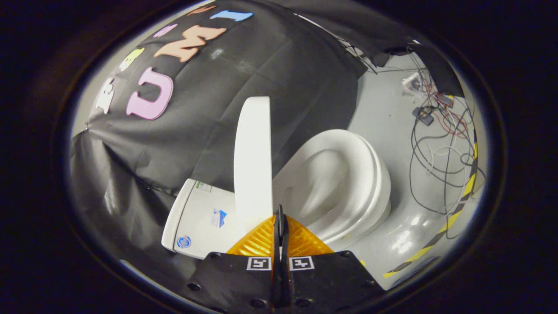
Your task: Open the toilet lid.
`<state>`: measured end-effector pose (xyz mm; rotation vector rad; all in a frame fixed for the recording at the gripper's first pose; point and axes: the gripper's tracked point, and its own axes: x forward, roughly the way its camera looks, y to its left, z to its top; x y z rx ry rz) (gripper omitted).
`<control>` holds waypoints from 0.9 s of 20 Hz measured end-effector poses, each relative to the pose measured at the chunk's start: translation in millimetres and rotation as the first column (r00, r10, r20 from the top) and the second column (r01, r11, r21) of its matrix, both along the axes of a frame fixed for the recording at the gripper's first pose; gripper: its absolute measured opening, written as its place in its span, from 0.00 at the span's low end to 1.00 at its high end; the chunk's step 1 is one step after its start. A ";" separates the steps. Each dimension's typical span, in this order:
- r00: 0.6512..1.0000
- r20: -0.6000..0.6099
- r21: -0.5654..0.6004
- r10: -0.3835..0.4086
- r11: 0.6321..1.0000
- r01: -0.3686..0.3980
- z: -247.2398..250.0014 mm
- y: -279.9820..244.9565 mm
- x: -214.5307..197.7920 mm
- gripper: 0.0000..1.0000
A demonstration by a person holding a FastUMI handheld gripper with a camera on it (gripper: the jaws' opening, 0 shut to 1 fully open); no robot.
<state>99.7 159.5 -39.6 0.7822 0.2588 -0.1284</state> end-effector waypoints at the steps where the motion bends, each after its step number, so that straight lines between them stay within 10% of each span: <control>1: 1.000 -0.001 -0.013 0.000 1.000 0.000 3.9 2.5 0.6 0.01; 18: 1.000 -0.007 -0.190 0.000 0.982 -0.001 50.8 49.0 4.8 0.01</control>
